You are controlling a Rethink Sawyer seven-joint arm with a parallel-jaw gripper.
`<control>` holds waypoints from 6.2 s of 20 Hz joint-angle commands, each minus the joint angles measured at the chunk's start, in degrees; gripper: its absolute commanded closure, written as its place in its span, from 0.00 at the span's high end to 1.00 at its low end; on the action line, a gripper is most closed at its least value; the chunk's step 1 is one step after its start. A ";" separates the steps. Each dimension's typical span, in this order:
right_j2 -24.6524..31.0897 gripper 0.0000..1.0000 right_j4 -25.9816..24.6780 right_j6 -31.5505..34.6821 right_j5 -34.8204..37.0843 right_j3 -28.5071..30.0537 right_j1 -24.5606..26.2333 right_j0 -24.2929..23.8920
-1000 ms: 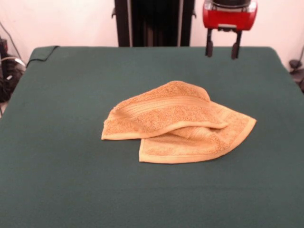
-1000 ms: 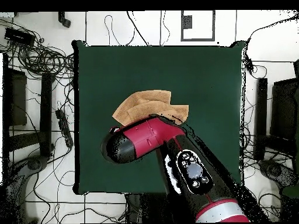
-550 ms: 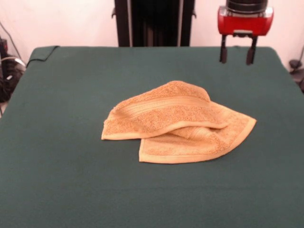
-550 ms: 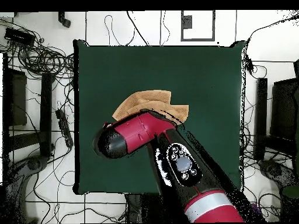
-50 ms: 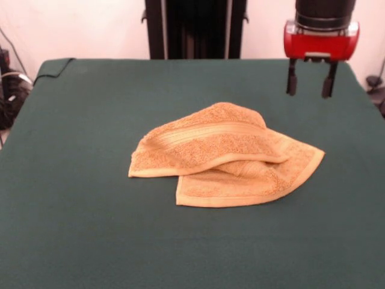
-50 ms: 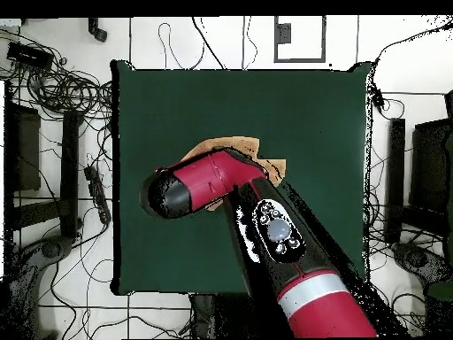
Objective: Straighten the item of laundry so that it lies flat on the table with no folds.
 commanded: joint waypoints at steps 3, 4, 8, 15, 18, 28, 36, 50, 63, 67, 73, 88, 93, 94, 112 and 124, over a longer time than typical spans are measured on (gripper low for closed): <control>6.90 1.00 2.32 -18.52 12.72 -11.79 4.86 -1.05; 7.01 1.00 2.09 -18.68 12.60 -11.98 4.95 -1.32; 7.78 1.00 1.71 -20.95 13.61 -13.49 5.73 -3.57; 9.29 1.00 1.23 -23.56 16.29 -13.68 4.88 -7.79; 9.61 1.00 0.69 -23.54 16.62 -13.45 4.61 -8.27; 9.48 1.00 -0.72 -26.42 15.55 -12.40 4.19 -10.35; 8.48 1.00 -1.46 -24.07 10.58 -11.45 5.08 -9.13; 7.64 1.00 -3.36 -21.94 6.27 -12.80 7.64 -7.59; 3.15 1.00 -2.13 -12.80 6.21 -13.81 7.61 -7.54; 1.68 1.00 -1.28 -9.48 5.64 -14.08 8.02 -7.80; -1.83 1.00 0.32 -1.81 3.35 -12.31 6.49 -7.33; -20.57 1.00 14.22 22.54 -1.39 -10.67 5.86 2.21; -23.72 1.00 20.21 28.31 -4.35 -8.39 7.02 4.85; -24.34 1.00 20.94 28.90 -4.84 -8.27 7.40 5.50; -31.21 1.00 33.44 34.94 -15.69 -6.05 12.71 12.07; -37.47 1.00 40.30 33.88 -14.54 -5.32 14.70 17.30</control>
